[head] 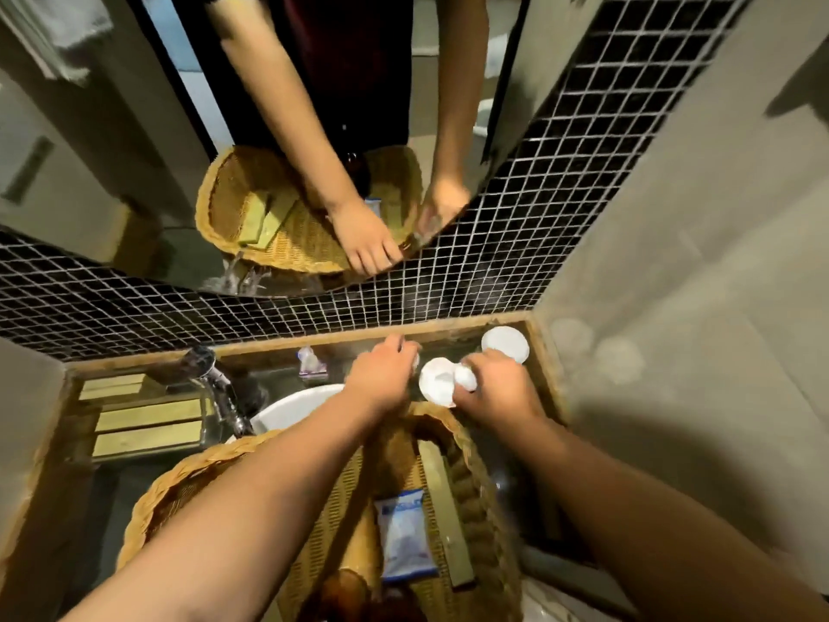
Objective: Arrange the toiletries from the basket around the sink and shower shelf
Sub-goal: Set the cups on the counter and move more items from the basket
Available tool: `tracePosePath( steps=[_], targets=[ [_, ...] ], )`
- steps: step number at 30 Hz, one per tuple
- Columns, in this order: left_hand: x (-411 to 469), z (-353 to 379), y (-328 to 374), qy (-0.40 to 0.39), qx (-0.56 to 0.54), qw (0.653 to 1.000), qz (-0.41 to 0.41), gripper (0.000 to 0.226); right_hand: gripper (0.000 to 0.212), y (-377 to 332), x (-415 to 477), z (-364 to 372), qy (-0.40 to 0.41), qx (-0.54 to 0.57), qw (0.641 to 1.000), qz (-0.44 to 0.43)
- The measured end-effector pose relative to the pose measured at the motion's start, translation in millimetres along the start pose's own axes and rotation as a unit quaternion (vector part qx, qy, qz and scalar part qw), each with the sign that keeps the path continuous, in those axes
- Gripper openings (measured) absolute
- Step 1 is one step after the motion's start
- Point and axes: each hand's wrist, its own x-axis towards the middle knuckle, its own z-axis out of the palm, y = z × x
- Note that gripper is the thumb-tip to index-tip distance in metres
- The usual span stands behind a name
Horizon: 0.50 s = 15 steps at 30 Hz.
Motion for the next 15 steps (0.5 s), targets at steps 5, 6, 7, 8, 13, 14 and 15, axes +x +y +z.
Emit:
tracePosePath(
  steps=[5,6,7,8,13,14,15],
  targets=[
    [52,20,19,-0.055,0.028,0.998,0.028,0.056,0.018,29,17,10,-0.027,-0.002,0.999,0.029],
    [60,26,22,-0.055,0.046,0.996,0.045,0.051,0.016,30,19,13,-0.035,-0.007,0.999,0.024],
    [67,32,24,-0.056,0.069,0.994,0.063,0.050,0.016,31,22,17,-0.042,-0.011,0.999,0.017],
    [73,37,27,-0.062,0.094,0.990,0.081,0.050,0.015,32,24,20,-0.048,-0.017,0.999,0.010],
    [100,64,38,-0.112,0.136,0.975,0.132,0.040,0.034,43,31,37,-0.046,-0.034,0.998,-0.023],
    [103,68,38,-0.119,0.136,0.974,0.136,0.040,0.036,46,32,39,-0.046,-0.033,0.998,-0.021],
    [107,73,39,-0.126,0.137,0.973,0.138,0.040,0.038,49,32,41,-0.044,-0.029,0.998,-0.017]
  ],
)
